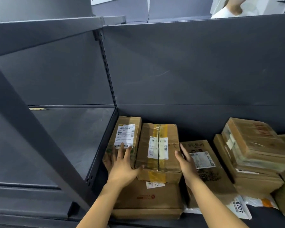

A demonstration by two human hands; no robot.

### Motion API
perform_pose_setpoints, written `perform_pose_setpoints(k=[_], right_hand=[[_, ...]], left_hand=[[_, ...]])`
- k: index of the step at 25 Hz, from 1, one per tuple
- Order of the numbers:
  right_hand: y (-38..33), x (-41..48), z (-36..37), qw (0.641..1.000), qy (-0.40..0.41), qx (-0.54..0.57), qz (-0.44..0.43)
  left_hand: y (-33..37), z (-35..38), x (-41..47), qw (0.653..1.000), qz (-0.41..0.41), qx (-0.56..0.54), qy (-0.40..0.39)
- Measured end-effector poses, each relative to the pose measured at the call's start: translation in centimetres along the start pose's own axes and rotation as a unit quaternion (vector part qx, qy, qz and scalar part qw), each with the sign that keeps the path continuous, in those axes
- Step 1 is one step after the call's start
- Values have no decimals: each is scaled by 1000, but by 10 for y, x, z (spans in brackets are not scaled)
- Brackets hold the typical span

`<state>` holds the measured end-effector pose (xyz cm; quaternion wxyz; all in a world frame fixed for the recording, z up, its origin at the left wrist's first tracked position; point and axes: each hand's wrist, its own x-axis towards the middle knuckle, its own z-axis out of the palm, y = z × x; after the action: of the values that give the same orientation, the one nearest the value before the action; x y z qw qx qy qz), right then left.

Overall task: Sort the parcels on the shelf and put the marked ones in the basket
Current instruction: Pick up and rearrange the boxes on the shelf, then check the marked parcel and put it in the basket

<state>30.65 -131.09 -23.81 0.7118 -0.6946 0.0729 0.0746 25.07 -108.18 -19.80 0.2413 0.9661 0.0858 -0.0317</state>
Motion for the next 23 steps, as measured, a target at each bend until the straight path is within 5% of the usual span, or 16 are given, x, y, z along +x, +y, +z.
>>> perform_pose_setpoints(k=[3,6,8,10,12,16,23], right_hand=[[0,-3,-15,992,60,-112,-23],[11,-14,-64,938,227,-256,-63],[19,-19,-107,902,267,-339,6],[21,-26,-133,900,226,-366,78],[20,-32,-137,908,187,-366,78],[34,-43,-128,880,154,-435,111],[23,-65,-157,944,113,-271,153]], left_hand=[[10,1,-4,999,-8,28,17],[41,27,-27,973,127,42,187],[79,57,-48,973,187,-114,74],[116,96,-63,953,86,-244,-157],[135,134,-62,900,-72,-350,-252],[146,147,-35,818,-259,-432,-277],[141,143,-44,763,-282,-509,-281]])
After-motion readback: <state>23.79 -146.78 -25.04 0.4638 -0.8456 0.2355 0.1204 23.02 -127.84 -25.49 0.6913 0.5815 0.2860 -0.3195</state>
